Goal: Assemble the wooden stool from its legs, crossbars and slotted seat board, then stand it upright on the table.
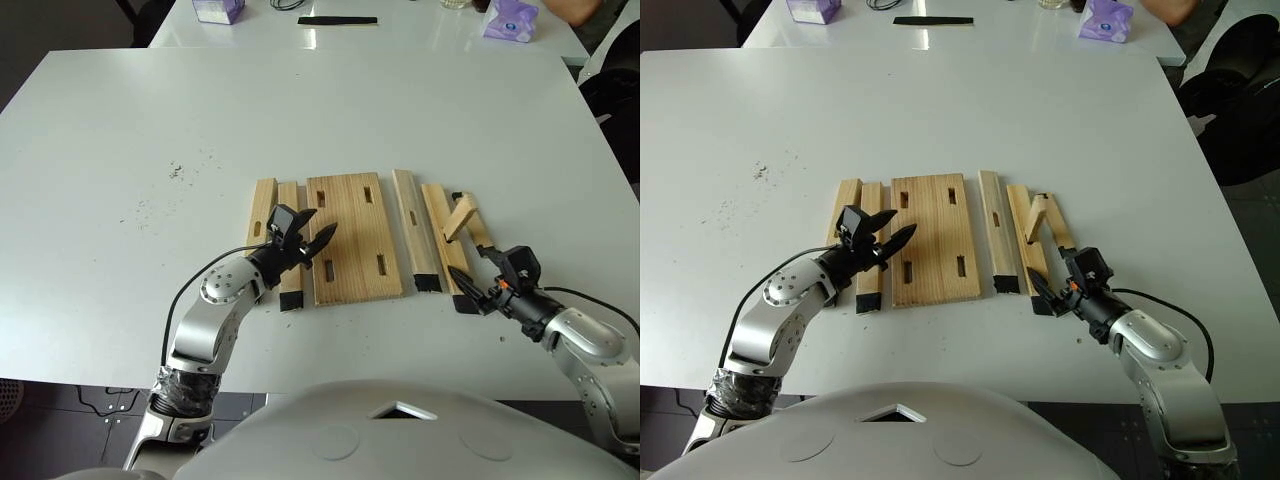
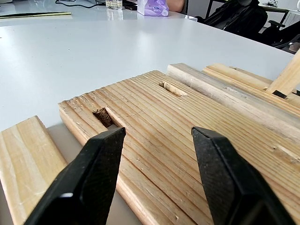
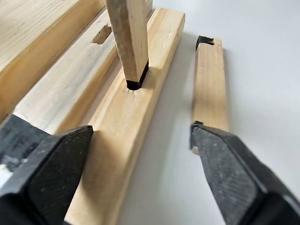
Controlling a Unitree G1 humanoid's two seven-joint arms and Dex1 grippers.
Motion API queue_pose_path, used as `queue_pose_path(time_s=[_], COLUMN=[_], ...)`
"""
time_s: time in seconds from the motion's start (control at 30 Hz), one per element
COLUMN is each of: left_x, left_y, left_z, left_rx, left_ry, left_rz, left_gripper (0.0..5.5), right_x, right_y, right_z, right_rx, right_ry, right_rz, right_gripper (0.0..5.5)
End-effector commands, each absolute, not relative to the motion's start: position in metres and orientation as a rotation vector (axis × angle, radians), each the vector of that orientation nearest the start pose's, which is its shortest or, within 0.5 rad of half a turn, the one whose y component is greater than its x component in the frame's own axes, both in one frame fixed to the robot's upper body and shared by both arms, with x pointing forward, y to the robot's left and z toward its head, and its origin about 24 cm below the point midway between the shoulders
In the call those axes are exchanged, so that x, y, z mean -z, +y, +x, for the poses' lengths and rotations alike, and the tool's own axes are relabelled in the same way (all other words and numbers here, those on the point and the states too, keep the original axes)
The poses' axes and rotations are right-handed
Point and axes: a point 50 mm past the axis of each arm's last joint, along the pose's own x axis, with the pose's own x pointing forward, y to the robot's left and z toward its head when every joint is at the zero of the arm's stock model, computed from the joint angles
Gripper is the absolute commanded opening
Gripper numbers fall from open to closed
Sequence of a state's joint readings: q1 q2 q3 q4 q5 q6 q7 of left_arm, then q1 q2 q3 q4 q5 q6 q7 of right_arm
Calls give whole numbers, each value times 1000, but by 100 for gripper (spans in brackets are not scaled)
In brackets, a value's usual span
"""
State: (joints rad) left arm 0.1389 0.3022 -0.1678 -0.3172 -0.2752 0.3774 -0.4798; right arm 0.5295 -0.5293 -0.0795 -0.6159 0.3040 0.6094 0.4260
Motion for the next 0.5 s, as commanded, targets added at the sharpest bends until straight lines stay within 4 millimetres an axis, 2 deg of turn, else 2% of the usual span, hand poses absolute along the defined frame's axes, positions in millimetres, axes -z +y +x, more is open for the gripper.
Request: queue_pose_path(time_s=[0.03, 0.17, 0.5], left_x=[-44, -44, -40], left_y=[134, 134, 134], left_z=[210, 210, 210], left_rx=[678, 673, 661], left_ry=[266, 265, 276], left_rz=[-6, -5, 6], left_gripper=[262, 262, 262], right_x=[-36, -40, -34], right_y=[-214, -214, -217], right_z=[129, 134, 133], right_rx=[-397, -393, -403], right_ry=[649, 623, 629], right_rz=[-129, -124, -212], right_gripper=[392, 392, 392])
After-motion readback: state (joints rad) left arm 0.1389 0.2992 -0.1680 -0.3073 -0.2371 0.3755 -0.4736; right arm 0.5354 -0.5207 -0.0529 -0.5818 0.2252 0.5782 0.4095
